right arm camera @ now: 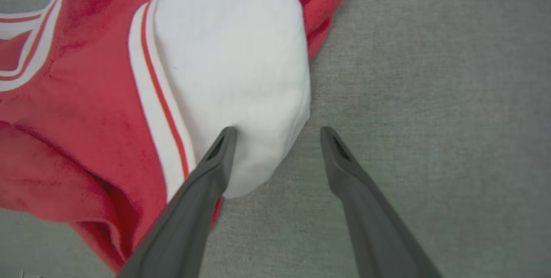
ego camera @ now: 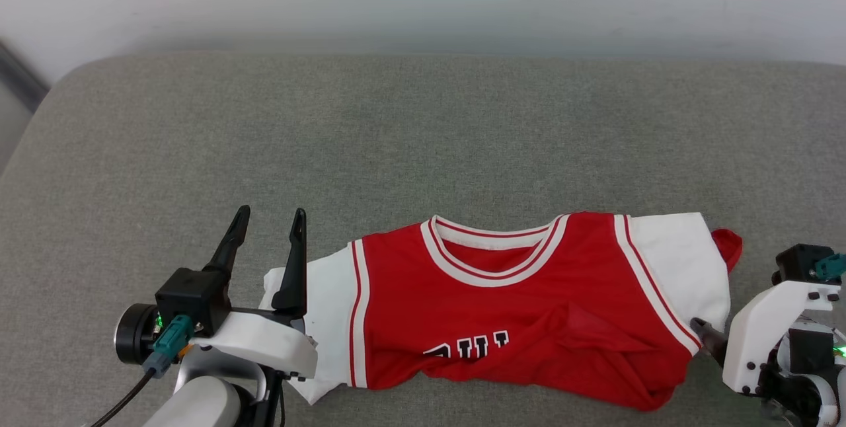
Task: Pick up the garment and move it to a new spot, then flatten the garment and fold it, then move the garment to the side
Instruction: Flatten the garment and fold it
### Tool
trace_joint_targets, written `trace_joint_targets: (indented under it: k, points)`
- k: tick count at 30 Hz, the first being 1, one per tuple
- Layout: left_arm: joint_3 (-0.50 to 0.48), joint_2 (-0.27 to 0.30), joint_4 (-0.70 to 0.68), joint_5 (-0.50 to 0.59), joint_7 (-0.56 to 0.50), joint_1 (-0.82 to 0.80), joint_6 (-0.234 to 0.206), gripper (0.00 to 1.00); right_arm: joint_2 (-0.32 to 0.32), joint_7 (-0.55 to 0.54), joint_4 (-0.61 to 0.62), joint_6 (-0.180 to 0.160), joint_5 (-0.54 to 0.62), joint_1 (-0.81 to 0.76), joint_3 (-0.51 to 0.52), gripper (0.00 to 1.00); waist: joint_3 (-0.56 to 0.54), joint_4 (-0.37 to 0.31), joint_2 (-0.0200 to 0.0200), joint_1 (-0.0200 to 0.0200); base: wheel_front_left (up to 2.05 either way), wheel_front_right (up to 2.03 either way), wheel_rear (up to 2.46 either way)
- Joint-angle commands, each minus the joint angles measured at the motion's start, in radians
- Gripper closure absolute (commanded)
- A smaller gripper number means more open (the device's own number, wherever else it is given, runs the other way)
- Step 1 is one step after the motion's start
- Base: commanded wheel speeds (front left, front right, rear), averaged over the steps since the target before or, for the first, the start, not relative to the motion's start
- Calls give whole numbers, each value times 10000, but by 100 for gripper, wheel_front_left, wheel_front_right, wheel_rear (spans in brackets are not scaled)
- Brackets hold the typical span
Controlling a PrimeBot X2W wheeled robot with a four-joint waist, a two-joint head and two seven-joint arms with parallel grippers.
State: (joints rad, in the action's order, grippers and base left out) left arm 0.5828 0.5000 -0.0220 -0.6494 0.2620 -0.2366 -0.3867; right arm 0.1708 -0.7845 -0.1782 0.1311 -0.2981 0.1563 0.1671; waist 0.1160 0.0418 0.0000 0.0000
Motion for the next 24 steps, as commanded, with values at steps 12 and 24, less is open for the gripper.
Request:
trace_joint_targets:
  k: [12, 24]
  points:
    - [-246, -283, 449, 306, 33, -53, 342, 0, 242, 46, -1344, -5, -326, 590, -692, 100, 307, 81, 0, 0, 0, 0, 0]
    - [-244, -284, 574, 285, 32, 303, 407, 0, 157, 381, 2209, -7, 1123, -633, 608, 100, -297, -376, 0, 0, 0, 0, 0]
